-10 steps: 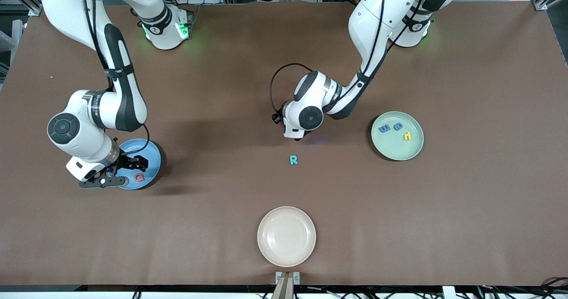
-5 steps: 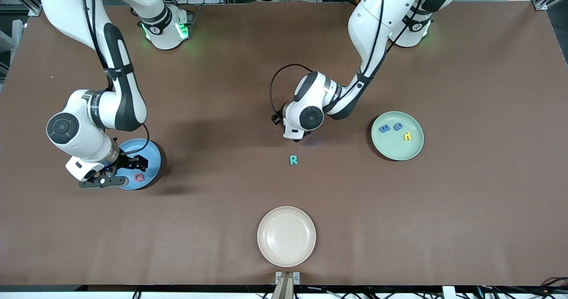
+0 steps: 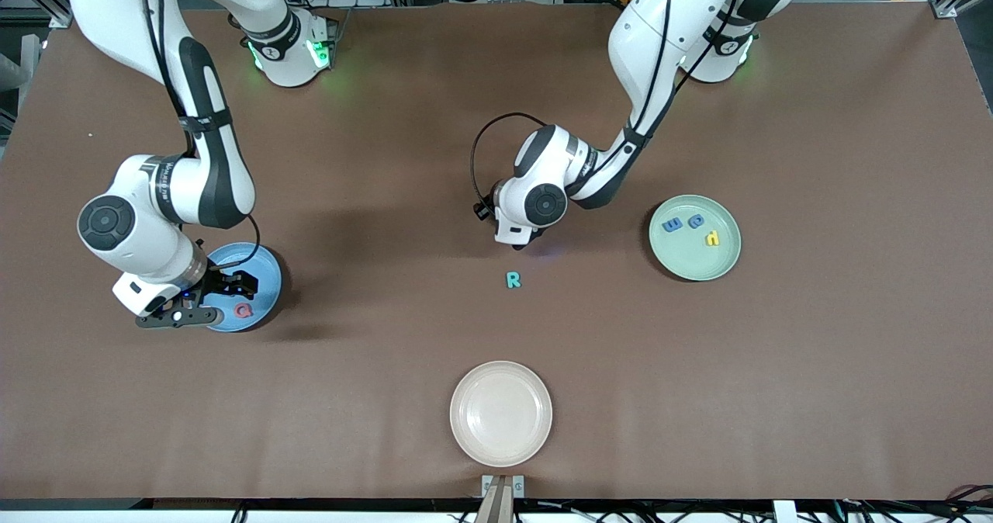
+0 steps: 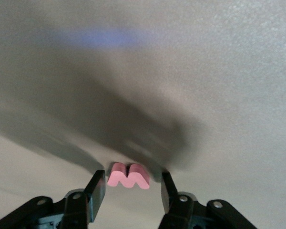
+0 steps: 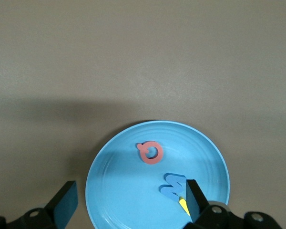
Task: Sort uppercase to blue plate, lowercase to green plate
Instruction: 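Grasp the pink M with the left gripper and lift it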
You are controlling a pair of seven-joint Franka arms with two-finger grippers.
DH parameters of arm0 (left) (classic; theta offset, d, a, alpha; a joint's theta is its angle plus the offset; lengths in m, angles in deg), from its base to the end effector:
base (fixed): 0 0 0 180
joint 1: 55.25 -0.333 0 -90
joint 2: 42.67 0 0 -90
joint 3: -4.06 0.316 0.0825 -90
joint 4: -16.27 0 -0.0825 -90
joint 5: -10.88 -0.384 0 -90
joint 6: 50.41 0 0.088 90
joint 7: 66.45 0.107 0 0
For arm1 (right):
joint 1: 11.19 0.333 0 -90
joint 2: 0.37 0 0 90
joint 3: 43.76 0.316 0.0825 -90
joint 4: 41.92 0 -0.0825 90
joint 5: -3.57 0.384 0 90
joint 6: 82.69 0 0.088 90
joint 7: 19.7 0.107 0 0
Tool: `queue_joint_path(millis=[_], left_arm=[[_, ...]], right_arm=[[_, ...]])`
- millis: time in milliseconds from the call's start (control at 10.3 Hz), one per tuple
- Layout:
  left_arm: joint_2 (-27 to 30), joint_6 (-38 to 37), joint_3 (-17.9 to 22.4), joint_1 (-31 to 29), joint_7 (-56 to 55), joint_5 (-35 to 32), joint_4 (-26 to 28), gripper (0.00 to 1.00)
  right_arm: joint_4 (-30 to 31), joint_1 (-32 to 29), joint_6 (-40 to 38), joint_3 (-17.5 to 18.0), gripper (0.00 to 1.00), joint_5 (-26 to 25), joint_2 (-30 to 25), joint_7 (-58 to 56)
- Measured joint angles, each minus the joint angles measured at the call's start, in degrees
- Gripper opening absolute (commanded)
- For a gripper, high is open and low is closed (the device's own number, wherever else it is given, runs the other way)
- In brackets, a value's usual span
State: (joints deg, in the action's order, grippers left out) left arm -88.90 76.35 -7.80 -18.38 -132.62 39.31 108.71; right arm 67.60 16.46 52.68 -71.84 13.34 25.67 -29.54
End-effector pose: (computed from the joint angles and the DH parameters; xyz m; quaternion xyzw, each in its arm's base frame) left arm 0.4418 -0.5054 0.1496 0.9037 0.3285 -0.2692 0.0538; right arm 0.6311 0.0151 0.2876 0.9976 0.0468 0.0251 0.0445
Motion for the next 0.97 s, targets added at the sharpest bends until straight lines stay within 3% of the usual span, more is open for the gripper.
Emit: queue_joint_path(millis=[194,583,972], left_arm=[[0.0,0.23,-0.01,0.01,0.1,0.07,0.03,0.48],[0.17,0.66,-0.04,0.14,0.23,0.17,0.07,0.31],[0.2,0.68,-0.03,0.14,0.23,0.18,0.1,0.28]], right_arm=[[0.0,0.0,-0.04,0.0,1.0,0.0,-0.04,0.0],[-0.06,0.0,-1.49,-0.01,1.0,0.0,-0.45,-0.05],[-0.09,0.0,-1.7,-0.01,1.0,0.0,-0.62,-0.23]])
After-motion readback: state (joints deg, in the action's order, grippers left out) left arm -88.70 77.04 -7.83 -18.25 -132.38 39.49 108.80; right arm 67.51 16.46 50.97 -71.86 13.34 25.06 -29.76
